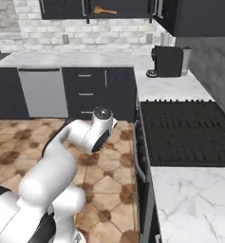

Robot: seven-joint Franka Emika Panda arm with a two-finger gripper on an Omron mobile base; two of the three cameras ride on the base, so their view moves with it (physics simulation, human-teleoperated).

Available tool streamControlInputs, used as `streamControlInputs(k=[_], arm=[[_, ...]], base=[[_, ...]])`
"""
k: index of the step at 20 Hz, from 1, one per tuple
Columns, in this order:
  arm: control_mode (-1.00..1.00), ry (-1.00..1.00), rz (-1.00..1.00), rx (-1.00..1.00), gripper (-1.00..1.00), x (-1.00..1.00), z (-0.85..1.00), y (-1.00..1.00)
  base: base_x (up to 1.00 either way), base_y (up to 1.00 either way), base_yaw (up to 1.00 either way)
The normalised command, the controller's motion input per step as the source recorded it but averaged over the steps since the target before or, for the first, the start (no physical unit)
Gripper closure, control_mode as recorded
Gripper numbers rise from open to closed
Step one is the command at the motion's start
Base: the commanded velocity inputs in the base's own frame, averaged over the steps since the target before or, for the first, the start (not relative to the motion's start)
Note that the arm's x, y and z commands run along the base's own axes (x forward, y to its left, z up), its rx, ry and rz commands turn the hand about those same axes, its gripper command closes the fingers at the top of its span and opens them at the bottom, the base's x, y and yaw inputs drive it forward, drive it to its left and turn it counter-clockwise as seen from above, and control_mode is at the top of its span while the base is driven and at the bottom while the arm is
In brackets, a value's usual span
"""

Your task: Organize the utensils by type. Pick up the wooden spoons from the counter and place them in the open cabinet. Then pick up the metallic utensils from the counter and place them in the open drawer.

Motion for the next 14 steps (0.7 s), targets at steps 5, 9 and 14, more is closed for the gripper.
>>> streamControlInputs(k=[5, 9, 14], arm=[[1.00, 0.00, 0.00, 0.00, 1.00, 0.00, 0.00, 0.00], [1.00, 0.00, 0.00, 0.00, 1.00, 0.00, 0.00, 0.00], [1.00, 0.00, 0.00, 0.00, 1.00, 0.00, 0.00, 0.00]], base=[[0.62, 0.83, 0.07], [0.82, 0.78, -0.14], [0.86, 0.68, -0.18]])
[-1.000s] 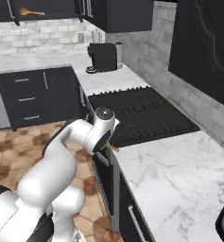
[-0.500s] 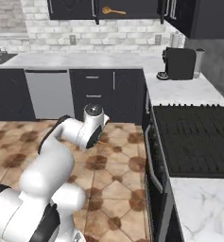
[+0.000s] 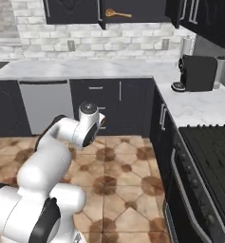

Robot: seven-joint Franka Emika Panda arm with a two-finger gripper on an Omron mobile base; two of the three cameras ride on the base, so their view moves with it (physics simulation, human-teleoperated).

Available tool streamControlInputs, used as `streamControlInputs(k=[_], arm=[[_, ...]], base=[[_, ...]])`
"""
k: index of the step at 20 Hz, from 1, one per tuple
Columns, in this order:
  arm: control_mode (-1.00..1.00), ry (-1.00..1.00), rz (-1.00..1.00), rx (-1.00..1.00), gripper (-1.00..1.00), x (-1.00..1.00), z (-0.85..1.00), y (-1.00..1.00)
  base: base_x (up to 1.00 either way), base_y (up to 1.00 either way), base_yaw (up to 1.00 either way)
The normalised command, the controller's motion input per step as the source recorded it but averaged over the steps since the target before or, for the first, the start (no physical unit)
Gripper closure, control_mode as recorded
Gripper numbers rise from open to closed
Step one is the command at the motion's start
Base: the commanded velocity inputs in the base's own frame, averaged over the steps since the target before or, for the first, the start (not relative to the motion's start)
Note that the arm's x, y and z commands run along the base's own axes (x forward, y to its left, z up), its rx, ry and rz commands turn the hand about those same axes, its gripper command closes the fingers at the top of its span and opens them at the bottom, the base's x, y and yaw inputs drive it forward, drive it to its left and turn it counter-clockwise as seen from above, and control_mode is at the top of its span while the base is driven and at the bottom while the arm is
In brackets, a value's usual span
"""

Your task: Organize the utensils by type. Pick up the wooden spoons from the counter and place them in the open cabinet. Then pick up the metallic utensils from the counter and place them in the open drawer.

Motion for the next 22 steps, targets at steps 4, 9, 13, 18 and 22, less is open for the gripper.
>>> streamControlInputs(k=[4, 9, 13, 18, 22], arm=[[1.00, 0.00, 0.00, 0.00, 1.00, 0.00, 0.00, 0.00], [1.00, 0.00, 0.00, 0.00, 1.00, 0.00, 0.00, 0.00], [1.00, 0.00, 0.00, 0.00, 1.00, 0.00, 0.00, 0.00], [1.00, 0.00, 0.00, 0.00, 1.00, 0.00, 0.00, 0.00], [1.00, 0.00, 0.00, 0.00, 1.00, 0.00, 0.00, 0.00]], base=[[0.97, 0.37, -0.20], [0.98, 0.16, -0.17], [0.99, 0.12, -0.11], [1.00, 0.11, 0.00], [1.00, 0.00, 0.00]])
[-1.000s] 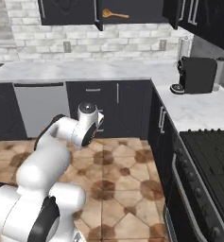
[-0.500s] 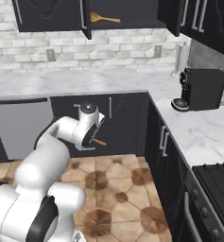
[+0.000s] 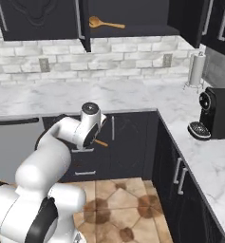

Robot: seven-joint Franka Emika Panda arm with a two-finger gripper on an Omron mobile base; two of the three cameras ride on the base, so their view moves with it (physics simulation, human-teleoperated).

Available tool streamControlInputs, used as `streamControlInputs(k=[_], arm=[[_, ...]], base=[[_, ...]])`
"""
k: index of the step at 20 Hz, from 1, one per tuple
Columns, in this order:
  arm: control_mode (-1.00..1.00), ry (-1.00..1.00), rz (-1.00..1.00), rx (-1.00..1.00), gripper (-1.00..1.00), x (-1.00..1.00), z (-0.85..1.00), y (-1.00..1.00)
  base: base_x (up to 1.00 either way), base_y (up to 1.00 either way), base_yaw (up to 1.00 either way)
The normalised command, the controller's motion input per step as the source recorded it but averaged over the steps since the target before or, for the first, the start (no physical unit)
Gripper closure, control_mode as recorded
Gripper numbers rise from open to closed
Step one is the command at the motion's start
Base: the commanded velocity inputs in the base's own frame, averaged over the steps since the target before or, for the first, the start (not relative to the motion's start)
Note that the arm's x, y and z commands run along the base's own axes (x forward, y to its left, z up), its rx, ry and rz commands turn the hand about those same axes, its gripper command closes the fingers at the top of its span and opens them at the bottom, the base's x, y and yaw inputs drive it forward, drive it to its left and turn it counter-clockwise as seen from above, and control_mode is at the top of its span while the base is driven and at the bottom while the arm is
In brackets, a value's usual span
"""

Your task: Organize the utensils by type. Pick up the wooden spoons from the counter and place them in the open cabinet. Then pick up the metallic utensils from the counter and place them in the open drawer.

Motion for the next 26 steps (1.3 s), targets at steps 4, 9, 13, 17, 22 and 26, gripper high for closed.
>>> streamControlInputs(k=[4, 9, 13, 17, 22, 26], arm=[[1.00, 0.00, 0.00, 0.00, 1.00, 0.00, 0.00, 0.00], [1.00, 0.00, 0.00, 0.00, 1.00, 0.00, 0.00, 0.00], [1.00, 0.00, 0.00, 0.00, 1.00, 0.00, 0.00, 0.00], [1.00, 0.00, 0.00, 0.00, 1.00, 0.00, 0.00, 0.00], [1.00, 0.00, 0.00, 0.00, 1.00, 0.00, 0.00, 0.00], [1.00, 0.00, 0.00, 0.00, 1.00, 0.00, 0.00, 0.00]], base=[[1.00, -0.07, 0.05], [1.00, -0.29, 0.04], [0.94, -0.48, 0.06], [0.65, -0.47, 0.02], [0.58, -0.46, 0.08], [0.61, -0.36, 0.10]])
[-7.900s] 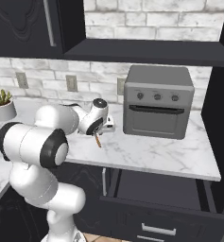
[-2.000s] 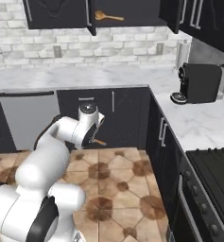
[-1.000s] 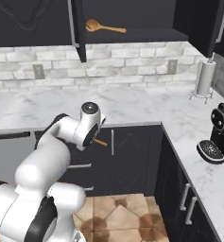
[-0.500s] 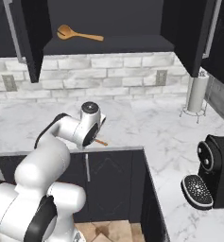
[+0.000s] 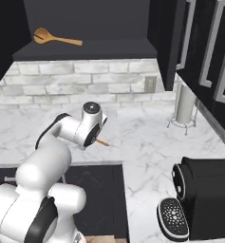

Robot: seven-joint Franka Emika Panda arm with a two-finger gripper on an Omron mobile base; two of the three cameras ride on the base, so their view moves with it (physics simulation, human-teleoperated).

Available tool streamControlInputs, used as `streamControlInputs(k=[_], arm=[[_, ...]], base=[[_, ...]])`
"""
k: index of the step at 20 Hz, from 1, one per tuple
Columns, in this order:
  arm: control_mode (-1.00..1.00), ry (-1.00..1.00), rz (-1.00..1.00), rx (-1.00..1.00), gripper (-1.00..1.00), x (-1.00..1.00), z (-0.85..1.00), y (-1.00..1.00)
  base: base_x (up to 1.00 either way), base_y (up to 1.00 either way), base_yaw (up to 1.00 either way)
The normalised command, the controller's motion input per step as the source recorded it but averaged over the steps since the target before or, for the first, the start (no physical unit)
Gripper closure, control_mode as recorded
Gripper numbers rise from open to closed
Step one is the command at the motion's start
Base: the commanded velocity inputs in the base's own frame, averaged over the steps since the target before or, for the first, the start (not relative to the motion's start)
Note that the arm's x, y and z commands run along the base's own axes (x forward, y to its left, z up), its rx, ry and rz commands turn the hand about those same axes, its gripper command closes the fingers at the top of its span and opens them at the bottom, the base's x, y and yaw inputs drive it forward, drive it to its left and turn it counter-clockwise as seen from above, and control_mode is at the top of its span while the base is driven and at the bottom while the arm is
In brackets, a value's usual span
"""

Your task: Organize the utensils by type. Pick up the wooden spoons from the counter and place them in the open cabinet. Then pick up the metallic utensils from the counter and place them in the open drawer.

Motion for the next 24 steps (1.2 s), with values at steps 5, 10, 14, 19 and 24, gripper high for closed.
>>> streamControlInputs(k=[5, 10, 14, 19, 24], arm=[[1.00, 0.00, 0.00, 0.00, 1.00, 0.00, 0.00, 0.00], [1.00, 0.00, 0.00, 0.00, 1.00, 0.00, 0.00, 0.00], [1.00, 0.00, 0.00, 0.00, 1.00, 0.00, 0.00, 0.00], [-1.00, 0.00, 0.08, 0.01, 1.00, 0.01, 0.06, -0.02], [-1.00, -0.15, 0.20, 0.03, 1.00, 0.00, 0.34, -0.01]], base=[[0.70, -0.22, 0.13], [0.42, -0.01, 0.06], [0.13, 0.00, 0.00], [0.00, 0.00, 0.00], [0.00, 0.00, 0.00]])
